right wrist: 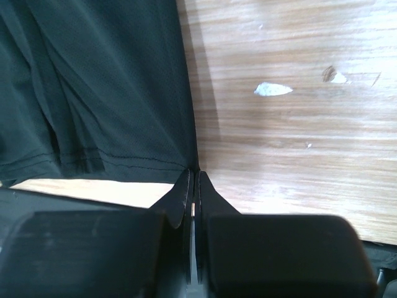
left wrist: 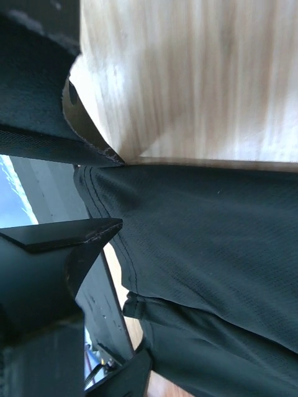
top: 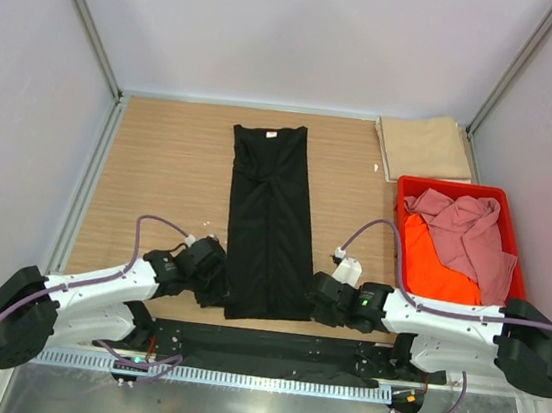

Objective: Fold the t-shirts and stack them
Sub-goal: Fold the tshirt

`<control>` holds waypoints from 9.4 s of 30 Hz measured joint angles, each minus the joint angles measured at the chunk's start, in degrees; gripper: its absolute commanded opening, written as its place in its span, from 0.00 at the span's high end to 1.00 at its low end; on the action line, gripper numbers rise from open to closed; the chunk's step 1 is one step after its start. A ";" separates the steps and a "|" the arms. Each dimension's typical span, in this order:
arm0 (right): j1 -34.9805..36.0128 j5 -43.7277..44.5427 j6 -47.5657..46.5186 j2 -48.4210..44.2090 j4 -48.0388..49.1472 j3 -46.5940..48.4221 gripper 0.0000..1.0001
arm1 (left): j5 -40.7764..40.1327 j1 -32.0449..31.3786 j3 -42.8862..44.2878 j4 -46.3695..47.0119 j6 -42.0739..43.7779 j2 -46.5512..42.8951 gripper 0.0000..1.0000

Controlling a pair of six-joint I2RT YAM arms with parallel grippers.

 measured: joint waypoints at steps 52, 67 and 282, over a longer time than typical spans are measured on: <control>12.48 7.48 7.13 -0.90 -3.80 2.60 0.99 | -14.67 -18.38 5.05 -11.80 -12.74 -1.99 1.00; 4.76 15.32 -4.66 3.21 -4.92 12.74 0.99 | -7.54 1.64 14.84 -11.65 -0.57 4.31 1.00; -41.29 -26.56 -42.29 20.92 27.50 11.15 0.99 | 4.79 25.49 35.21 -4.96 29.57 35.91 1.00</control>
